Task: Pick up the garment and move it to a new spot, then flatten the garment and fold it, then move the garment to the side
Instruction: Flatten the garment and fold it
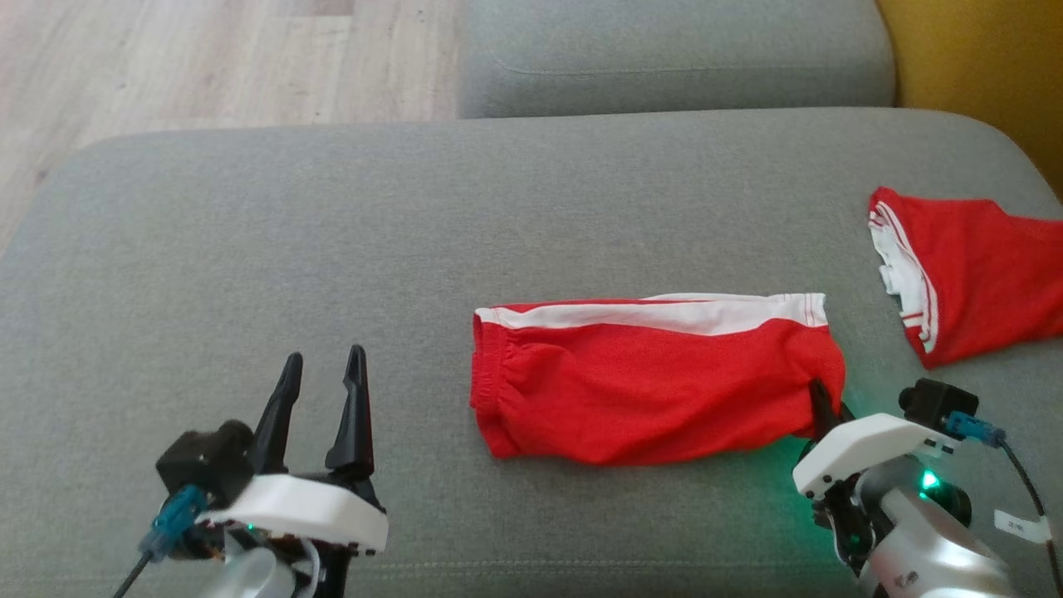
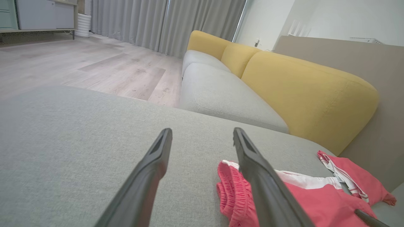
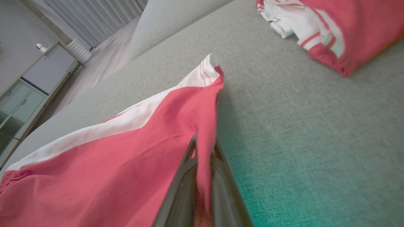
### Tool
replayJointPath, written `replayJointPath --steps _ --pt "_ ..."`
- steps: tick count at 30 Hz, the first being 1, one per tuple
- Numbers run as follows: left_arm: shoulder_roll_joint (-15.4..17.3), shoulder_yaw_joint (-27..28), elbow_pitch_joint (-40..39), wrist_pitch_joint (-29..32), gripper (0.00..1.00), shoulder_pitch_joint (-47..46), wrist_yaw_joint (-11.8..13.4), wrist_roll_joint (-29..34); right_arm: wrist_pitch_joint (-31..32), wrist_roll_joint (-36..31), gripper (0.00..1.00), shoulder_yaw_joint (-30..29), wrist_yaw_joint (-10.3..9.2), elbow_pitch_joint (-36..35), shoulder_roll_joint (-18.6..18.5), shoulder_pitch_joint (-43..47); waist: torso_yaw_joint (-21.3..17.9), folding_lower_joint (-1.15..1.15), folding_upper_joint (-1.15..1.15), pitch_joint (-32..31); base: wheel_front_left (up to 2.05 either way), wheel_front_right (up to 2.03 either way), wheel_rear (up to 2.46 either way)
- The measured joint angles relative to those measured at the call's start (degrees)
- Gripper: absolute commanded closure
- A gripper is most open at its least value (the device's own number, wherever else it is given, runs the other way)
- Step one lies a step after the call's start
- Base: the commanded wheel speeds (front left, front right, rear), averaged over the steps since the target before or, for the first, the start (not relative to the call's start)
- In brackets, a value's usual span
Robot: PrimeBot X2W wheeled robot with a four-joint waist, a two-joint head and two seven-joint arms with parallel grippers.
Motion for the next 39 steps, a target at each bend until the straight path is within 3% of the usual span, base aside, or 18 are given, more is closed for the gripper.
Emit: replayJointPath --steps 7,13,18,22,33,34,35,36,37,39 --pt "-0.14 0.68 0.00 0.00 0.00 1.87 0.08 0.00 -0.26 -2.83 1.00 -1.27 0.00 -2.26 0.33 -0.08 1.84 0.00 0.00 -0.95 0.00 0.00 0.00" --pt "-0.68 1.36 -0.48 -0.01 0.00 2.50 0.07 -0.01 -0.38 -5.95 1.00 -0.20 0.00 -7.59 3.53 -1.54 4.13 0.00 0.00 -1.72 0.00 0.00 0.00" --pt "-1.25 1.71 -0.86 -0.01 0.00 2.51 -0.12 -0.01 2.80 -6.73 1.00 3.74 0.00 -11.85 4.99 -3.61 6.44 0.01 0.00 -1.61 0.00 0.00 0.00" --pt "-2.20 1.83 -1.00 -0.01 0.00 2.47 -0.83 -0.02 6.43 -3.69 1.00 9.01 0.00 -16.55 4.99 -3.80 8.68 0.01 0.00 -1.09 0.00 0.00 0.00" --pt "-2.78 2.33 -0.37 -0.01 0.00 2.33 -1.82 -0.01 11.14 -2.99 1.00 21.42 0.00 -14.77 5.12 -3.69 13.34 0.01 0.00 0.17 0.00 0.00 0.00" --pt "-2.78 2.45 -0.36 -0.01 0.00 2.33 -1.82 -0.01 11.14 -2.90 0.94 21.91 0.00 -14.68 5.12 -3.69 13.30 0.01 0.00 0.21 0.00 0.00 0.00" --pt "-2.79 2.61 -0.36 -0.01 0.00 2.34 -1.82 -0.01 11.13 -2.93 0.62 22.61 0.00 -14.69 5.12 -3.69 13.21 0.01 0.00 0.25 0.00 0.00 0.00" --pt "-2.79 2.74 -0.36 -0.01 0.00 2.34 -1.82 0.00 11.11 -2.93 0.10 23.34 0.00 -14.75 5.12 -3.69 13.05 0.01 0.00 0.29 0.00 0.00 0.00" --pt "-2.81 2.80 -0.36 -0.01 0.00 2.35 -1.82 0.00 11.10 -2.93 0.00 23.91 0.00 -14.89 5.12 -3.69 12.88 0.01 0.00 0.32 0.00 0.00 0.00" --pt "-2.99 2.86 -0.36 -0.01 0.00 2.35 -1.82 0.01 10.61 -2.93 0.00 25.09 0.00 -15.68 5.11 -3.67 12.41 0.01 0.00 0.35 0.00 0.00 0.00"
